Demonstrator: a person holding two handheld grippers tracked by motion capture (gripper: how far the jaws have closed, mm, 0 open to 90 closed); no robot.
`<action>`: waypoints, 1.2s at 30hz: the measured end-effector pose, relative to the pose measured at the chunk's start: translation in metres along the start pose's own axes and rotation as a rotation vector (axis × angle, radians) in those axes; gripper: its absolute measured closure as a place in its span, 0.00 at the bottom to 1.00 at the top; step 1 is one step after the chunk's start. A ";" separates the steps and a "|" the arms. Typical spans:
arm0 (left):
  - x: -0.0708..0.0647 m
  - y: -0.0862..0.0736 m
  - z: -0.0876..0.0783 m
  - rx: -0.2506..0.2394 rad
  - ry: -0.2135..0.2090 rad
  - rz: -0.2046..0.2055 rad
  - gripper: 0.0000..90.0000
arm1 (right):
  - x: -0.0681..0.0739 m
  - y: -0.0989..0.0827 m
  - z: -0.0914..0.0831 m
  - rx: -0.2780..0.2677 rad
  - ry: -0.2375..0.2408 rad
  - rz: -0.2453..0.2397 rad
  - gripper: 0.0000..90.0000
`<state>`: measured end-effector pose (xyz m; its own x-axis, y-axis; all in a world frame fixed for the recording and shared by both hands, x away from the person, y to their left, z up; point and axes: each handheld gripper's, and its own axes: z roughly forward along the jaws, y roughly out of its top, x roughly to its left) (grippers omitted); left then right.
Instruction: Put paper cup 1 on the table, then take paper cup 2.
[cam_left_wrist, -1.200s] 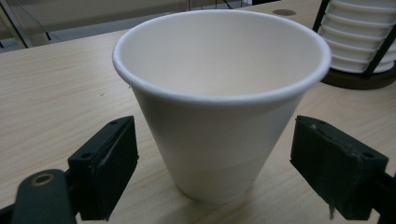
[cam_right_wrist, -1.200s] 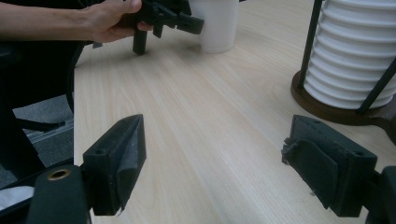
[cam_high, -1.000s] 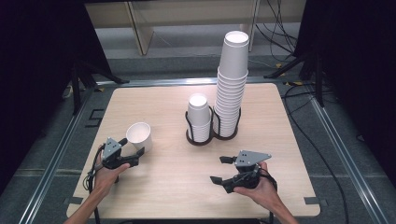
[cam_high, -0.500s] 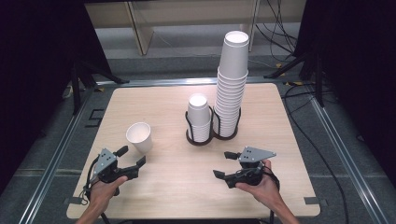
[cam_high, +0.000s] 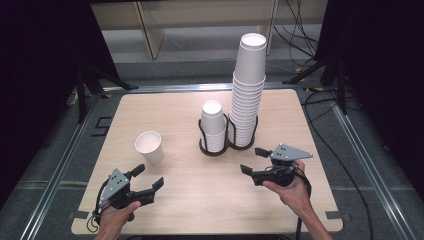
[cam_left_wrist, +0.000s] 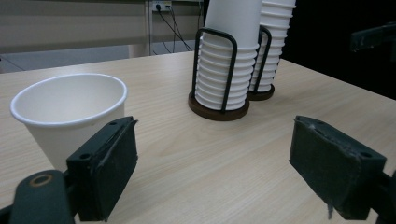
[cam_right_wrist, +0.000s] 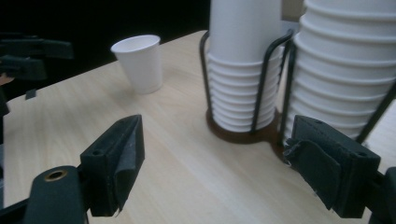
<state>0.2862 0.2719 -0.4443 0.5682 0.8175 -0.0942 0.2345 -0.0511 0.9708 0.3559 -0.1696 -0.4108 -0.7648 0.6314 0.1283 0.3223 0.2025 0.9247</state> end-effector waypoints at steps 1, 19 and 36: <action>-0.001 0.000 -0.001 0.005 0.005 0.003 0.16 | -0.003 0.002 -0.001 -0.005 -0.010 -0.008 0.21; -0.007 -0.004 -0.003 0.029 -0.015 -0.007 0.16 | -0.035 0.059 -0.017 -0.090 -0.121 0.011 0.19; -0.009 -0.007 0.000 0.036 -0.032 0.014 0.16 | -0.042 0.118 -0.025 -0.135 -0.147 -0.035 0.17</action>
<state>0.2800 0.2650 -0.4500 0.5961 0.7980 -0.0882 0.2545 -0.0836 0.9634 0.4125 -0.1911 -0.2981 -0.6815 0.7301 0.0508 0.2114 0.1299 0.9687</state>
